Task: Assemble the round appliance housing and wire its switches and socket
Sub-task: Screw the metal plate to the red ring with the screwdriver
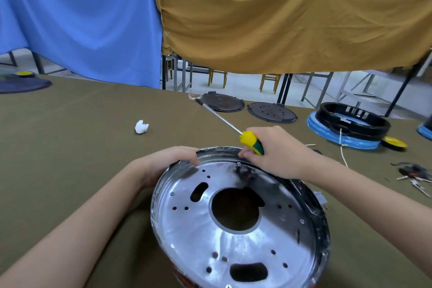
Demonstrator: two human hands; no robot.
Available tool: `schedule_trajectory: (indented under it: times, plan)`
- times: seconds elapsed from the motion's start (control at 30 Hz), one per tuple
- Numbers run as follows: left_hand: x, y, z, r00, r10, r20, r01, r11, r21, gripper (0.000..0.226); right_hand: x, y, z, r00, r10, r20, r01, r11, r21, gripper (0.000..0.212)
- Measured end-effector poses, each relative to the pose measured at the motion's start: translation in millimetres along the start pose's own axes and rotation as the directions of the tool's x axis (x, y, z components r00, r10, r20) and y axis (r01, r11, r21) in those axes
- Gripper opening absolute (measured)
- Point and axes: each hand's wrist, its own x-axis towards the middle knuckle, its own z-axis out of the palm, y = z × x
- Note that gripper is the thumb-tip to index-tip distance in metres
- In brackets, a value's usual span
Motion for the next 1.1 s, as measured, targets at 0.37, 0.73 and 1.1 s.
schedule_trajectory:
  times: [0.37,0.73,1.1]
  plan:
    - [-13,11,10,0.990,0.110,-0.093,-0.106,0.993,0.056,0.024,2,-1,-3,0.997,0.038,0.070,-0.043,0.996,0.078,0.018]
    - [-15,18,-8,0.969,0.210,-0.127,-0.221,0.972,-0.078,0.033,4,5,-42,0.942,0.277,0.189,-0.335,0.817,0.470,0.015]
    - [-37,18,0,0.968,0.185,-0.168,-0.234,0.908,-0.347,0.033,13,22,-52,0.966,0.239,-0.095,-0.083,0.640,0.764,0.025]
